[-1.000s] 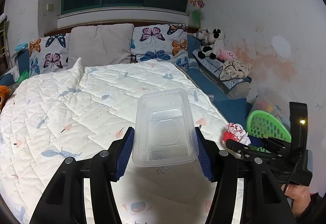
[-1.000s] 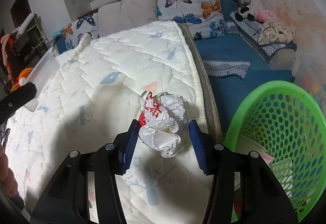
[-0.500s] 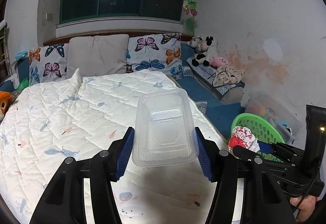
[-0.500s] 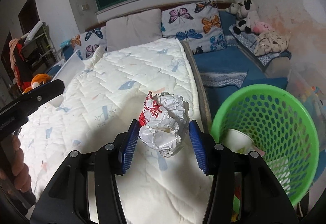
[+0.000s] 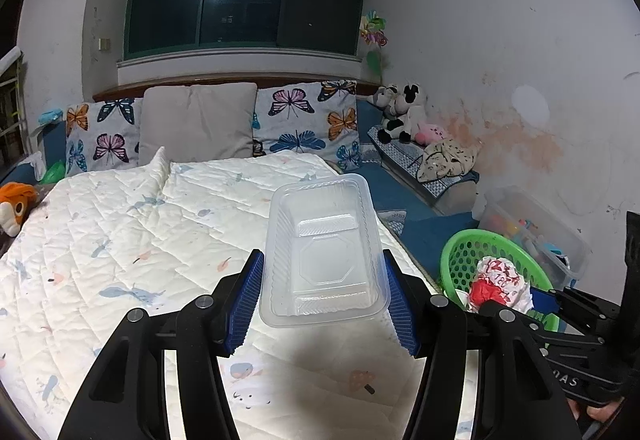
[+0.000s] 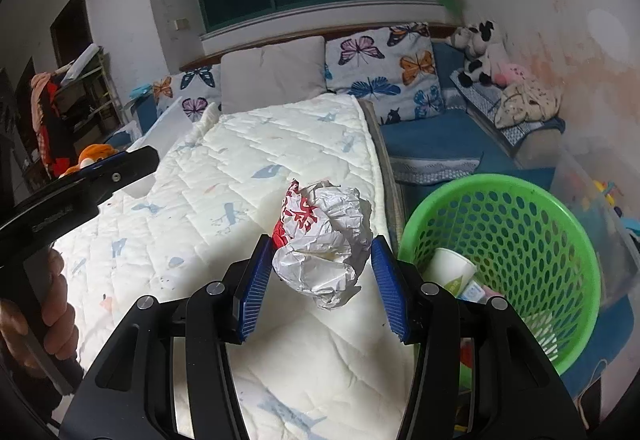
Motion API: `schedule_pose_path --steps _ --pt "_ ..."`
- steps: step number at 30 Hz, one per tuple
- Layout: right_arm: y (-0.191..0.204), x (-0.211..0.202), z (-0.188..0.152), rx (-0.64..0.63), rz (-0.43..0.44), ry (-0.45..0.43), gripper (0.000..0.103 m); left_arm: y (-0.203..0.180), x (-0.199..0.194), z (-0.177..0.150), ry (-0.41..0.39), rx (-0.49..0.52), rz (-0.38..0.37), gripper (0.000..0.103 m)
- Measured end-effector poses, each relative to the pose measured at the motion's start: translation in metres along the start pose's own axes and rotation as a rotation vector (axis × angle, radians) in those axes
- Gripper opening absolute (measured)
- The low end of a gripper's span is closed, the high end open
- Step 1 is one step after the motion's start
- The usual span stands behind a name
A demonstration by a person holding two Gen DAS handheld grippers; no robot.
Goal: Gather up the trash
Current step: 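Grasp the crumpled white-and-red paper with the right gripper and lift it while the left holds the box, then carry the paper and box over the basket and release both into it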
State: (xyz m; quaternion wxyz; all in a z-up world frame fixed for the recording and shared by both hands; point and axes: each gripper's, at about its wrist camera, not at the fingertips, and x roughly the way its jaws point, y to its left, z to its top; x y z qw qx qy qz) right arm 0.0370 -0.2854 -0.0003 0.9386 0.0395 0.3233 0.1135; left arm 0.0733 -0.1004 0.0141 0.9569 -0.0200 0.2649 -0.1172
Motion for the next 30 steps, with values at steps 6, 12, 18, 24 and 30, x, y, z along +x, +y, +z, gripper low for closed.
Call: schedule_pose_path --steps 6,12,18,24,30 --pt "0.014 -0.009 -0.005 -0.029 0.015 -0.013 0.051 0.005 -0.017 -0.004 -0.021 -0.007 0.033 0.056" --pt "0.027 -0.018 -0.009 -0.045 0.019 -0.027 0.051 0.009 -0.032 -0.012 -0.035 -0.005 0.063 0.056" --pt "0.028 -0.024 -0.014 -0.048 0.014 -0.034 0.051 0.009 -0.034 -0.017 -0.026 -0.012 0.069 0.056" --pt "0.014 -0.028 -0.015 -0.052 -0.022 -0.033 0.051 -0.008 -0.023 -0.017 -0.011 0.006 0.048 0.056" --pt "-0.016 -0.029 -0.016 -0.033 -0.076 -0.026 0.051 -0.032 -0.006 -0.012 0.010 0.019 0.002 0.056"
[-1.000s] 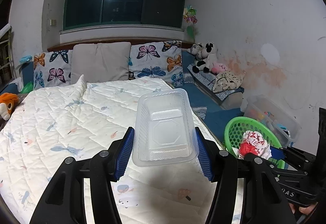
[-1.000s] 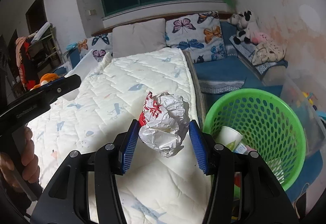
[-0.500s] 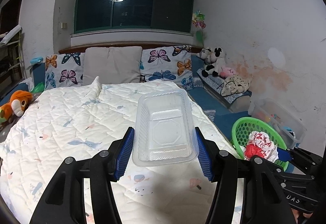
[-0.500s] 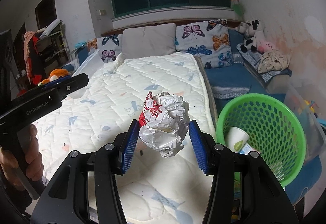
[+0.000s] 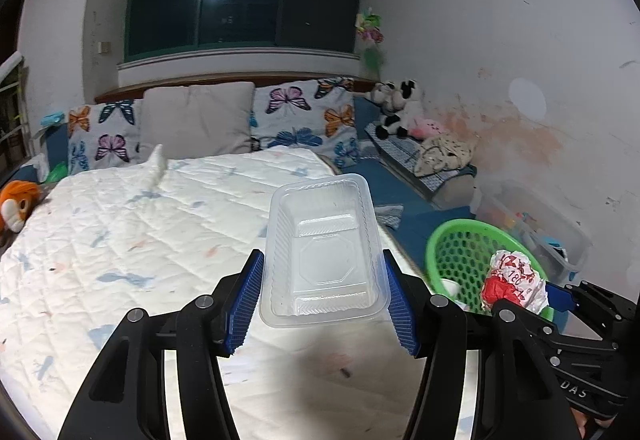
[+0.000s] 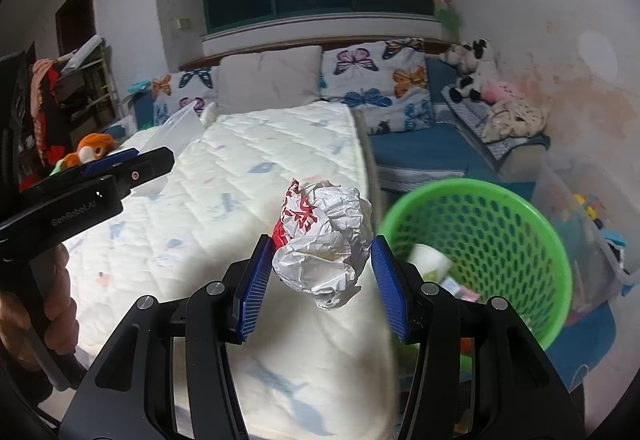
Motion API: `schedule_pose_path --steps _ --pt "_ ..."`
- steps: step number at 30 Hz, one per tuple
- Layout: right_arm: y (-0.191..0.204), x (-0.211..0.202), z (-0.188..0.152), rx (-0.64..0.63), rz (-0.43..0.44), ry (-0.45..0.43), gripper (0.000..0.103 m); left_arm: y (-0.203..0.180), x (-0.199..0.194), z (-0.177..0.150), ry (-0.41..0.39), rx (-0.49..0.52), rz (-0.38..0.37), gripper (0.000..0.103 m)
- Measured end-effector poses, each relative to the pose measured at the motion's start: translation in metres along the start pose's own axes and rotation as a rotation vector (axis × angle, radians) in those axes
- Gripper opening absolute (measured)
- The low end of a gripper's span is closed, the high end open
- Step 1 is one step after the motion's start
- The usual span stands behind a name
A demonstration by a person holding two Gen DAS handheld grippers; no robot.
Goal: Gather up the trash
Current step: 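Carry the paper and box over the basket and release both into it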
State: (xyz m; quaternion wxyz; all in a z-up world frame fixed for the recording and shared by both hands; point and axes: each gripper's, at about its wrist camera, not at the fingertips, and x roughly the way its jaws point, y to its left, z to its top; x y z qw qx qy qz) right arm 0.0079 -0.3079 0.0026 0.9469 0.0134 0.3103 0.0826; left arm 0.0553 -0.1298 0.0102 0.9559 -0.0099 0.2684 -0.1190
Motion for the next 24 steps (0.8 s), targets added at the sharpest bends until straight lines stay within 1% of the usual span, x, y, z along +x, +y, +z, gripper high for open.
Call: schedule_pose_path --steps 11,17,18,20,24 --pt "-0.072 0.016 -0.010 0.073 -0.121 0.054 0.052 -0.071 0.040 0.011 0.030 0.101 -0.098 0.056" --pt "-0.105 0.025 -0.018 0.122 -0.179 0.081 0.053 -0.106 0.071 0.014 0.078 0.137 -0.155 0.056" --pt "-0.111 0.026 -0.020 0.137 -0.185 0.086 0.054 -0.110 0.076 0.014 0.089 0.139 -0.165 0.056" --pt "-0.118 0.026 -0.023 0.156 -0.190 0.086 0.064 -0.122 0.087 0.012 0.114 0.146 -0.192 0.056" --pt "-0.130 0.024 -0.032 0.193 -0.209 0.094 0.066 -0.138 0.105 0.008 0.150 0.161 -0.227 0.057"
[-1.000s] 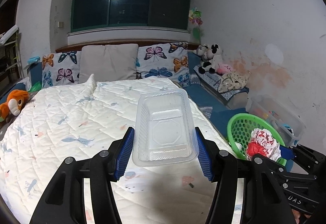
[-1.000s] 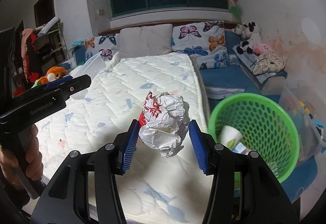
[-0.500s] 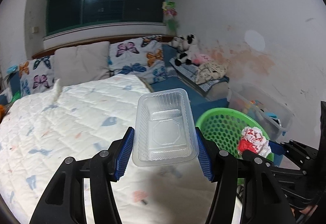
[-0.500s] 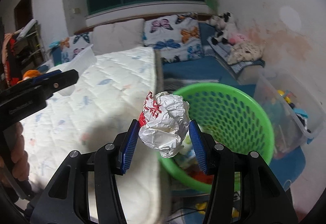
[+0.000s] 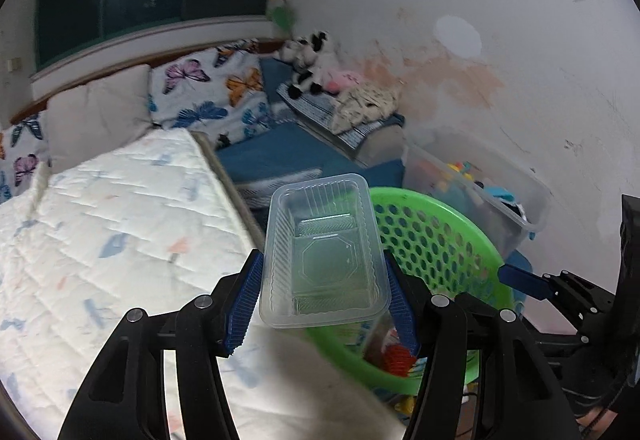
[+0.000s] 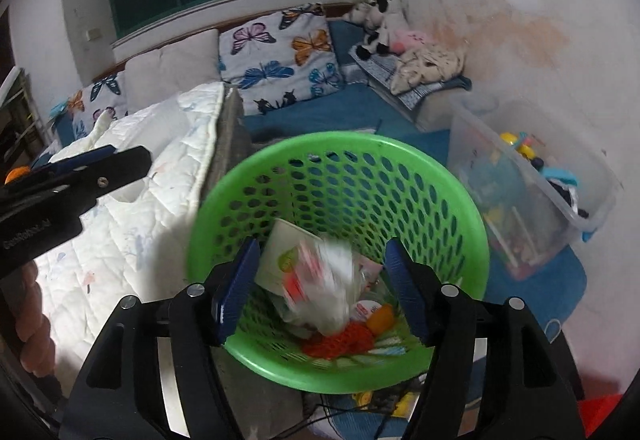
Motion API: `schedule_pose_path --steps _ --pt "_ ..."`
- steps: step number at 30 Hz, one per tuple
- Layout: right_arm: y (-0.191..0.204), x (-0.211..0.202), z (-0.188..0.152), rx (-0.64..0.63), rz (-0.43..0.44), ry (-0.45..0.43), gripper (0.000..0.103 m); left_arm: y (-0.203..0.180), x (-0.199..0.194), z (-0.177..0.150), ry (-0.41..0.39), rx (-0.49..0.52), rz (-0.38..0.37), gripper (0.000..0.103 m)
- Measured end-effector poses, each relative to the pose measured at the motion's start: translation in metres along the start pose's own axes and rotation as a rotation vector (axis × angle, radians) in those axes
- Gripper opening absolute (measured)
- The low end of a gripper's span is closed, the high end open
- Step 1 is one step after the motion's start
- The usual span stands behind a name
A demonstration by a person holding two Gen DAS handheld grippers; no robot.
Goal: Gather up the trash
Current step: 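Carry the paper and box over the basket and release both into it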
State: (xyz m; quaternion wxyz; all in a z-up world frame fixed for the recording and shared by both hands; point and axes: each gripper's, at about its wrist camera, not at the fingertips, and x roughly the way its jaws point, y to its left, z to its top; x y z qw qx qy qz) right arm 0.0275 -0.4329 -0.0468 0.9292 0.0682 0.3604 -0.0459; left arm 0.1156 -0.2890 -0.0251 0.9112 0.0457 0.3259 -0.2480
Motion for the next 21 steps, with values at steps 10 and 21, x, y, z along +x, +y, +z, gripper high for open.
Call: schedule_pose_path --steps 10,21 --pt "-0.005 -0.018 -0.012 0.034 0.016 -0.009 0.072 -0.004 0.012 -0.010 0.042 0.007 -0.028 0.074" --pt "0.047 -0.033 -0.011 -0.028 0.122 -0.030 0.084 0.058 -0.033 -0.025 0.042 -0.080 0.075 0.075"
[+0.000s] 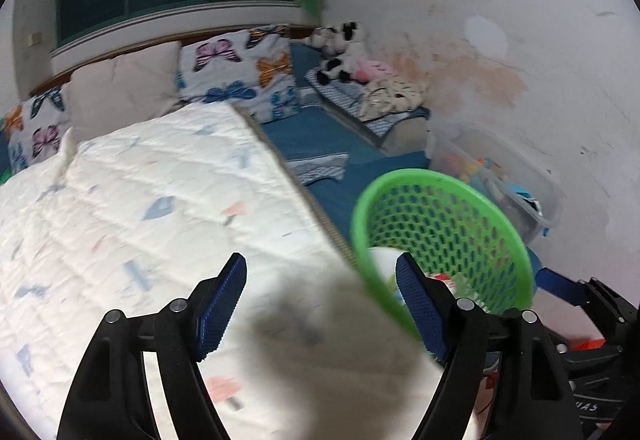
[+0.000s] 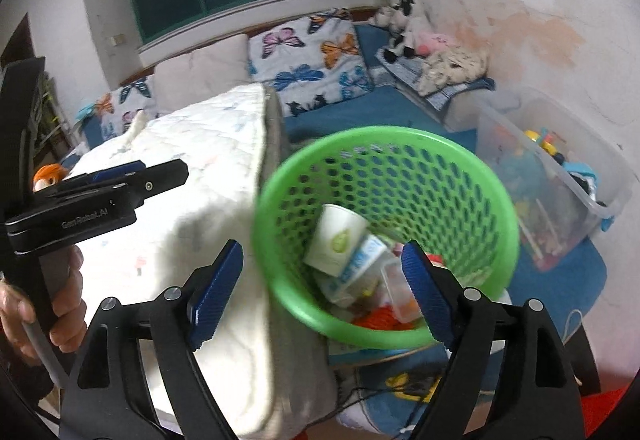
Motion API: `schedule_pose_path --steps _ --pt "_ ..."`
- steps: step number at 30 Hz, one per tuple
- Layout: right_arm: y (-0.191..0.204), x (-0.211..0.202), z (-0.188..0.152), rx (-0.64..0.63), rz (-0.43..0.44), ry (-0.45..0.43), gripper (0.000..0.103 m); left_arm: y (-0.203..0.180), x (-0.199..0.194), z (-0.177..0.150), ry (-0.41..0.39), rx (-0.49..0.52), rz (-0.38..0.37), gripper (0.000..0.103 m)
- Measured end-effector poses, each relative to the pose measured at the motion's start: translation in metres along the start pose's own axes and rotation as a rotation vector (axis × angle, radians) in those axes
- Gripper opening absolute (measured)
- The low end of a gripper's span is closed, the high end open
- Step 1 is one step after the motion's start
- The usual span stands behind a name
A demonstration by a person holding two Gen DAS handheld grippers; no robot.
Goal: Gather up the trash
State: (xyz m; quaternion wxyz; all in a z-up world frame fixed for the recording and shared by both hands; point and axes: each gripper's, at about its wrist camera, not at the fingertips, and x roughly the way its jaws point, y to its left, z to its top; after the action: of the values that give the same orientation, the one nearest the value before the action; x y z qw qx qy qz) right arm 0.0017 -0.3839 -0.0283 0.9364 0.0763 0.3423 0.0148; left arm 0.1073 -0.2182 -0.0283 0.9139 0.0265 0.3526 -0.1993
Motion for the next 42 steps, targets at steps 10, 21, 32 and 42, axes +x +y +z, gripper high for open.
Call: schedule_pose_path --steps 10,21,32,42 --pt "0.049 0.000 0.001 -0.041 0.086 -0.002 0.091 0.057 -0.035 -0.023 -0.005 -0.048 0.129 0.083" --pt "0.091 -0.006 -0.004 -0.106 0.125 -0.018 0.096 0.086 -0.081 -0.040 -0.063 -0.025 0.245 0.094" --pt "0.116 -0.012 -0.010 -0.118 0.180 -0.036 0.096 0.117 -0.104 -0.056 -0.053 -0.108 0.331 0.095" --pt "0.141 -0.008 -0.013 -0.169 0.195 -0.036 0.097 0.130 -0.116 -0.068 -0.051 -0.150 0.393 0.095"
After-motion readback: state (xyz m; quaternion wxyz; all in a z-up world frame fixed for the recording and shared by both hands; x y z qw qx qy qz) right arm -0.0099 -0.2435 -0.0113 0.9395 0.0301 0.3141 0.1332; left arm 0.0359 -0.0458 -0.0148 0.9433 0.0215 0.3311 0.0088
